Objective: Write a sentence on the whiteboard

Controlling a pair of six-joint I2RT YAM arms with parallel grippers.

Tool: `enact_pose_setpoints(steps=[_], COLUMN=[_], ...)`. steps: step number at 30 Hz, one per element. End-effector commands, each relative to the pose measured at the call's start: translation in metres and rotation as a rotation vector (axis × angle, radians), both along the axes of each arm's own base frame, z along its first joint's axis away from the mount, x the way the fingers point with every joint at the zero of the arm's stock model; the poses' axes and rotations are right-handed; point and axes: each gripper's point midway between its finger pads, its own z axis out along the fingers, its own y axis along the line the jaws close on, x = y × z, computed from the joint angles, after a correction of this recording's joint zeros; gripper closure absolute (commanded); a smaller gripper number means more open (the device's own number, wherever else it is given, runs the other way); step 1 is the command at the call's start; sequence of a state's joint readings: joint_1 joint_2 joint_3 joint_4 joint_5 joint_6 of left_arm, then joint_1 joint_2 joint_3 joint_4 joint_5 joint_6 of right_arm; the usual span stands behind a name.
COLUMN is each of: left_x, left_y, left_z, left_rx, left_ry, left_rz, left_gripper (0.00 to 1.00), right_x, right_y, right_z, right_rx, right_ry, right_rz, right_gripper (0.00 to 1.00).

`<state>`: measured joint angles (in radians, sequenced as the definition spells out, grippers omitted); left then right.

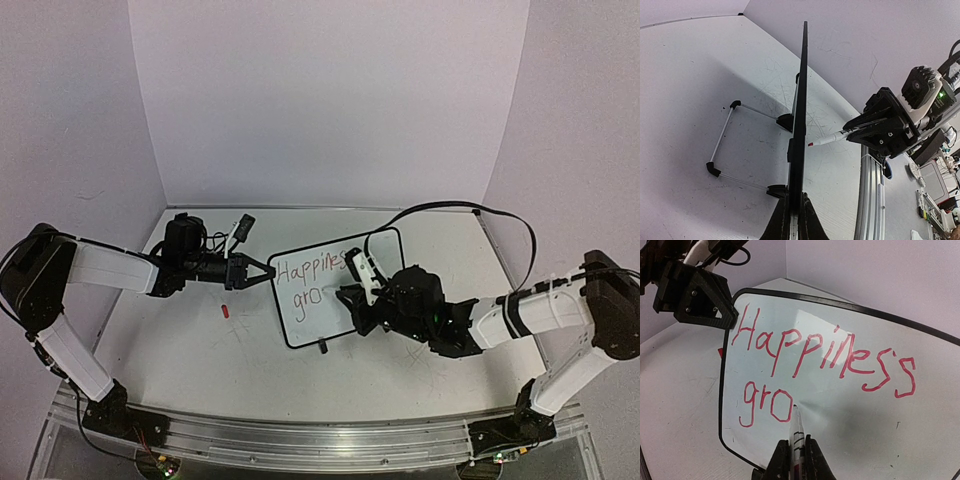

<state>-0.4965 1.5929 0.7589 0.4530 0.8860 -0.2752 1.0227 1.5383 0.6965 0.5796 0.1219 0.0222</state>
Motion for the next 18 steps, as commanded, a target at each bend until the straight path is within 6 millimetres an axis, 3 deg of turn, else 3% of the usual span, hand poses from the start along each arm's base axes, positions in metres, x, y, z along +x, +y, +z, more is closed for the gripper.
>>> enact_pose_setpoints(steps=[1,18], left_x=[-0.001,-0.001], left_y=[-0.003,-0.003], left_z=[-0.001,0.001], left_rx=[0.014,0.012], left_ry=[-0.014,-0.015], left_rz=[-0.014,-0.017], left_gripper=[1.00,1.00], right_x=[0.002,0.013], right_y=[0.013,0.007], right_z=[0.015,0.013], right_rx=[0.020,0.020], right_ry=[-0.027,-0.024], right_rz=[0.015,-0.069], right_gripper=[1.00,1.00])
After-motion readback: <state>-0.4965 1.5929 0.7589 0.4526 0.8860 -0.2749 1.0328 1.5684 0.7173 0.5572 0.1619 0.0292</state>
